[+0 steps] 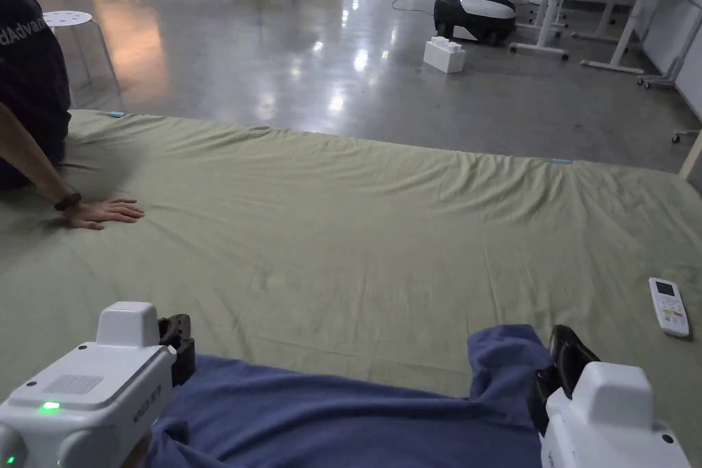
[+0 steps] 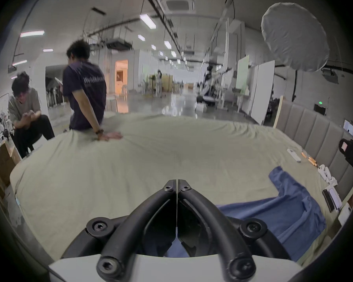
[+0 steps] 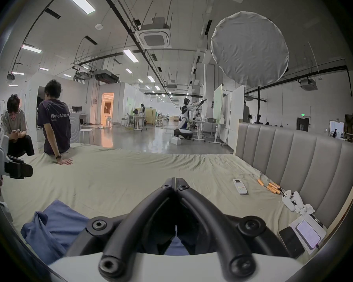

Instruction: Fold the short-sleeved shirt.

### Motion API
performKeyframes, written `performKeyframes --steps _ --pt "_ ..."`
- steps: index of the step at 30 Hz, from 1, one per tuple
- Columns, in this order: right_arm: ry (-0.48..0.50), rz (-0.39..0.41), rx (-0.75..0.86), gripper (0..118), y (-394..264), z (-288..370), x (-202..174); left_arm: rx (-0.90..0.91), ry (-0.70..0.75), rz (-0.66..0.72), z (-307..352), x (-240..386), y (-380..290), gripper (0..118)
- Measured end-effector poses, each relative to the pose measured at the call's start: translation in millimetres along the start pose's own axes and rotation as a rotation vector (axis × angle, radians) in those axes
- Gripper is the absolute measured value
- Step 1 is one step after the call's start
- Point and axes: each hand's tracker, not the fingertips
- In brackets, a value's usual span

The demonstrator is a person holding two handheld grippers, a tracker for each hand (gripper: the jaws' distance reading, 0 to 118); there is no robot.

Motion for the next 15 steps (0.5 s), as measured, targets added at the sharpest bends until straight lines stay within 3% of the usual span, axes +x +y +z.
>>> performKeyframes --steps 7,11,15 --pt "-0.003 0.013 -0.098 0 -22.5 -19.0 9.9 -0.393 -0.043 0.008 -117.2 -40.9 3.3 4" --pt "-0.02 0.017 -0.156 0 -35.7 -25.0 19.3 -0.547 -0.049 -0.003 -157.8 -45.4 1.2 53" --pt "-0.04 0.024 -0.207 0 -49.1 -27.8 28.8 -0.599 -0.053 0.003 -179.4 -39.5 0.7 73"
